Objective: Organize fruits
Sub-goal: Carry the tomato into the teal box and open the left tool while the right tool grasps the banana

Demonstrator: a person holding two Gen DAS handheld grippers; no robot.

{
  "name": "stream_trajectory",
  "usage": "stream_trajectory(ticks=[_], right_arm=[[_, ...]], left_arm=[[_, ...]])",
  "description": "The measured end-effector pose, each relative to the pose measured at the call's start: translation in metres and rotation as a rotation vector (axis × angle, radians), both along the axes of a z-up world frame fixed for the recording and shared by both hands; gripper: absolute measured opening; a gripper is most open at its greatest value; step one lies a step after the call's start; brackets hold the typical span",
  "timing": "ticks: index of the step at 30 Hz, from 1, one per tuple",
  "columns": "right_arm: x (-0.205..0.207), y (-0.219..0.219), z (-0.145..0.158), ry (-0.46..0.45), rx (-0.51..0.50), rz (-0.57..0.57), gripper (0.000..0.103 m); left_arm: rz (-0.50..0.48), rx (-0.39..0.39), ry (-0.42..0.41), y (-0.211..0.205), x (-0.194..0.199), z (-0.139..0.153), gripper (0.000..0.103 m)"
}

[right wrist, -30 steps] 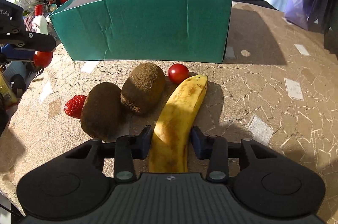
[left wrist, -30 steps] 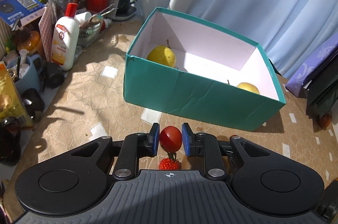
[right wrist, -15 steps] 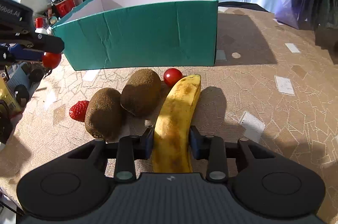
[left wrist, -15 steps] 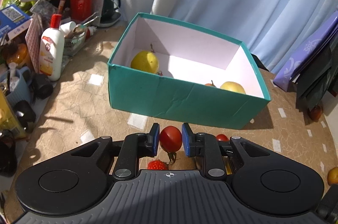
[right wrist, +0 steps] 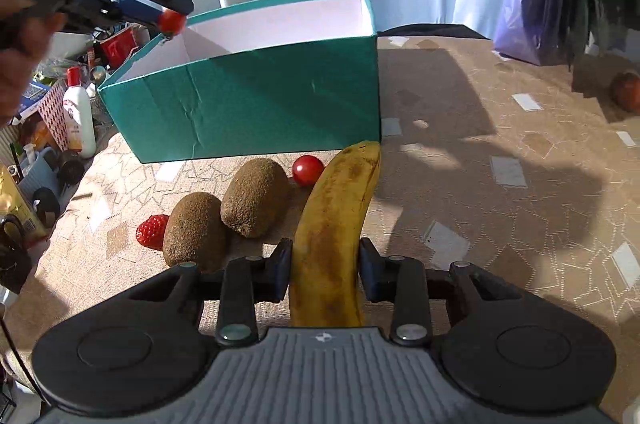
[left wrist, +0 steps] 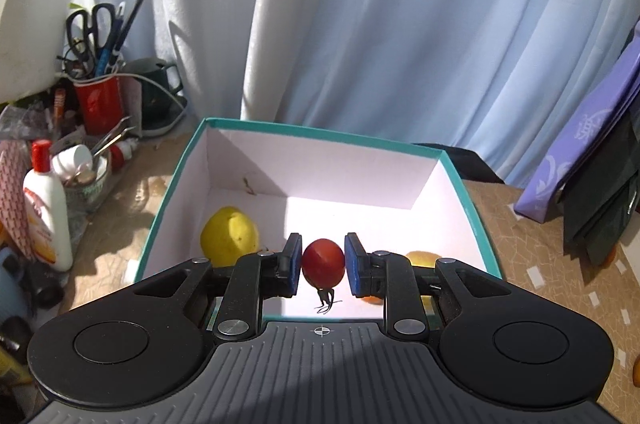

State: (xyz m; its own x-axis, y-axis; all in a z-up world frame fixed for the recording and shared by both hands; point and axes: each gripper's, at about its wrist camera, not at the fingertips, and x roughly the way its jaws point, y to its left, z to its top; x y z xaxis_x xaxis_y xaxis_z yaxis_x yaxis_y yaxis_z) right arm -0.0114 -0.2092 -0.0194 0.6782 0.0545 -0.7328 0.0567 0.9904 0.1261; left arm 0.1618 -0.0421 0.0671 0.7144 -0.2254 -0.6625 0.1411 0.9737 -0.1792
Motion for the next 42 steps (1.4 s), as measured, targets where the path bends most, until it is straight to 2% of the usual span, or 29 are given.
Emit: stream_trajectory(ticks=[6,11,22,28,32,34,35,39,42], right_arm=[[-0.014,-0.013,0.011,-0.033,-0.005,-0.043,0.034],[-0.023,-0.025,0.017,-0.057,-0.007,-0.083,0.034],[-0.028,-0.036,0.027,-0.093,-0.013,-0.126,0.034],[-0.031,-0.038,0.030,-0.109,-0.011,-0.137,0.034],[-0.031,-0.039,0.033,-0.117,-0.014,-0.141,0.034],[-0.031,-0.040,0.034,-0.122,-0.017,-0.143,0.034],[-0.030,-0.040,0.034,-0.123,-0.019,-0.143,0.034],[-0.027,-0.042,0.037,-0.132,-0.028,-0.140,0.034],[-0.021,-0.042,0.041,-0.144,-0.038,-0.132,0.034]], left_arm=[[0.014,0.049,0.030,-0.016,0.047,-0.030,0.026],[0.024,0.087,0.077,-0.023,0.068,-0.060,0.026],[0.038,0.107,0.207,-0.027,0.085,-0.092,0.026],[0.036,0.134,0.214,-0.030,0.085,-0.094,0.027],[0.034,0.137,0.201,-0.030,0.084,-0.093,0.037],[0.040,0.139,0.188,-0.030,0.083,-0.090,0.058],[0.047,0.140,0.178,-0.030,0.080,-0.087,0.062],[0.061,0.127,0.165,-0.025,0.070,-0.079,0.073],[0.069,0.107,0.144,-0.019,0.058,-0.068,0.077]])
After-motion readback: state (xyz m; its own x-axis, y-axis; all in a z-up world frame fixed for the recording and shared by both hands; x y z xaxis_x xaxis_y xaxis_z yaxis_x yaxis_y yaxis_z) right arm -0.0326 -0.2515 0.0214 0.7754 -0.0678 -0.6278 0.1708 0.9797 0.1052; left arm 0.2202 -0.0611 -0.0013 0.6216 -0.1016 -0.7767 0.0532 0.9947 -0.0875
